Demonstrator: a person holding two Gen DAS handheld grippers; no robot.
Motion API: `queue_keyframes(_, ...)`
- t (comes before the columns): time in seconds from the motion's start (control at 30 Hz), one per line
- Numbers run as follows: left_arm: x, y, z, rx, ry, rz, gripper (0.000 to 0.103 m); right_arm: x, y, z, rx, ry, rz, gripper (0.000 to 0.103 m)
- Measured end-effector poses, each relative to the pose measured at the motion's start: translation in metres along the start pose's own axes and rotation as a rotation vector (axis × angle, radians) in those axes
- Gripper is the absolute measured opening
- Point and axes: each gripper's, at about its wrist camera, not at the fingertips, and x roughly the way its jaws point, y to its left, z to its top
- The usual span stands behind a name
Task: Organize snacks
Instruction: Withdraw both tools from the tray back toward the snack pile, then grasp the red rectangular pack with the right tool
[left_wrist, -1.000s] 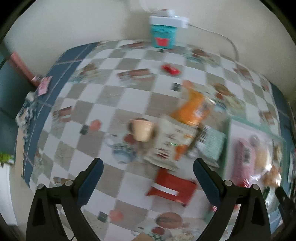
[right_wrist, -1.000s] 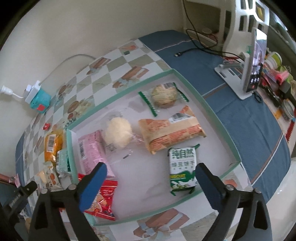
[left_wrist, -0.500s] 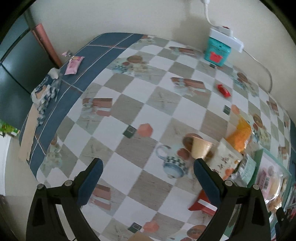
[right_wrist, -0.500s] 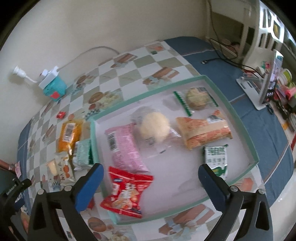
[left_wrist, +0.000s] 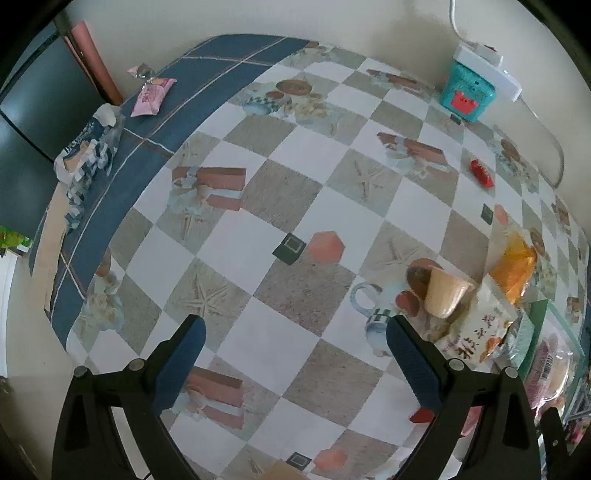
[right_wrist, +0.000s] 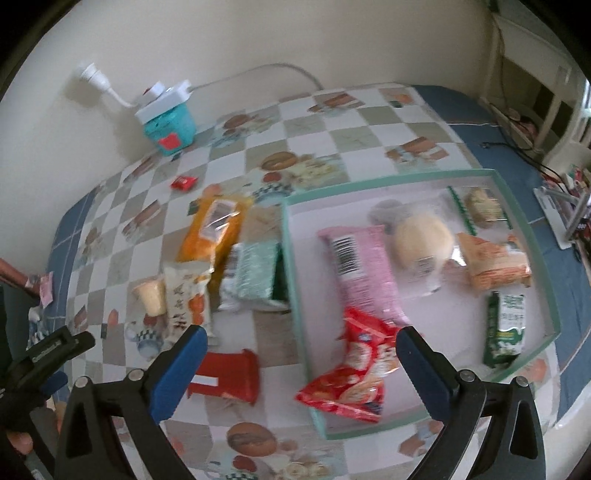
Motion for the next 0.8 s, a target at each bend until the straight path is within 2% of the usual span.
queue_keyframes(0.4, 0.031, 0.006, -0.002, 0.036, 0.080, 0.013, 0.098, 0.027, 0.044, -0.018, -0.053, 0.063, 0.014, 0.103)
queue_keyframes(0.8, 0.044, 0.025, 0.001, 0.033, 0.104, 0.027, 0.098, 0.049, 0.073, -0.033, -0.108, 0.118, 0.011, 0.102)
